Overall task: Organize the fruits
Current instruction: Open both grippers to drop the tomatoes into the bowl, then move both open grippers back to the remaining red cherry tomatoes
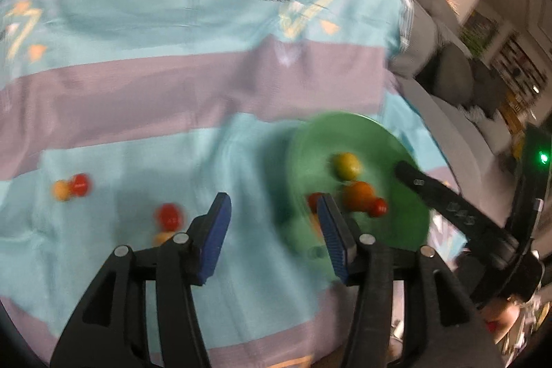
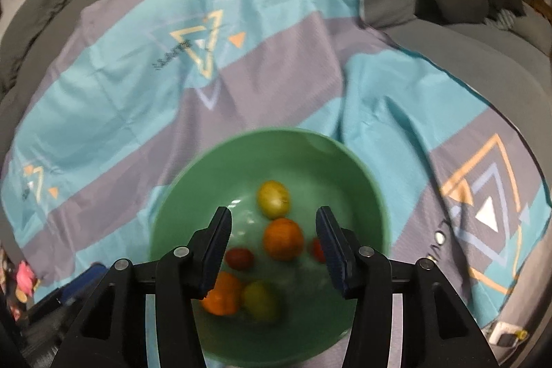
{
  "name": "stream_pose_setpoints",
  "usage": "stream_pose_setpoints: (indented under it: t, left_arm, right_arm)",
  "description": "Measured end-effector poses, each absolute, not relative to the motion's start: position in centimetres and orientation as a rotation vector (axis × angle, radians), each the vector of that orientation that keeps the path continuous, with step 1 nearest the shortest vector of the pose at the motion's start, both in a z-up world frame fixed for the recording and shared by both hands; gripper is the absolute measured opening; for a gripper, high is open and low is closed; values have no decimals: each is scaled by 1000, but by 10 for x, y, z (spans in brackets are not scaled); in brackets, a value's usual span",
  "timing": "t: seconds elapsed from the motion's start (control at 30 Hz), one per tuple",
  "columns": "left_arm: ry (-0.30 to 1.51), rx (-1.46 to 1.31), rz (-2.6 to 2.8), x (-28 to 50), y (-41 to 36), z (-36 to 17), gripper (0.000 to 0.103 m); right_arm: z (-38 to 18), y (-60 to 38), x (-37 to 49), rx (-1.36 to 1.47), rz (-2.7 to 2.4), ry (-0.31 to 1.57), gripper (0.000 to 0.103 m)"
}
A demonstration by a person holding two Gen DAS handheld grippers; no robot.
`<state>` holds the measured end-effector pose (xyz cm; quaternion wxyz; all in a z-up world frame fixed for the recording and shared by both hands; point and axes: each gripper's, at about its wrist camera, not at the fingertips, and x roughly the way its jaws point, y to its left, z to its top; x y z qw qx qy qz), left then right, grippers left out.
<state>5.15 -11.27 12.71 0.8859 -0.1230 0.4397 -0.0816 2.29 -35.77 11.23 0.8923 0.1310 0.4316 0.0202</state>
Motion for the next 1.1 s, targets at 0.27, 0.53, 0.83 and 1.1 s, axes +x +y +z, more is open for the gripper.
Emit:
stream_pose_setpoints:
  t: [0.27,0.53,0.83,1.1]
  left_arm:
    - [884,-385,119,13,12,127,53]
    - [884,-481,210,1,65,108,51]
    - [923,-481,125,50,74,83,41]
    - [1014,-390,99,86,69,53,40]
  right_arm:
    - [126,-299,15,198,238,870,52]
    - [121,-223,4,85,431,905,52]
    - [81,-161,6,-46,465,995,51]
    - [40,-147,26,-59,447,1097,45]
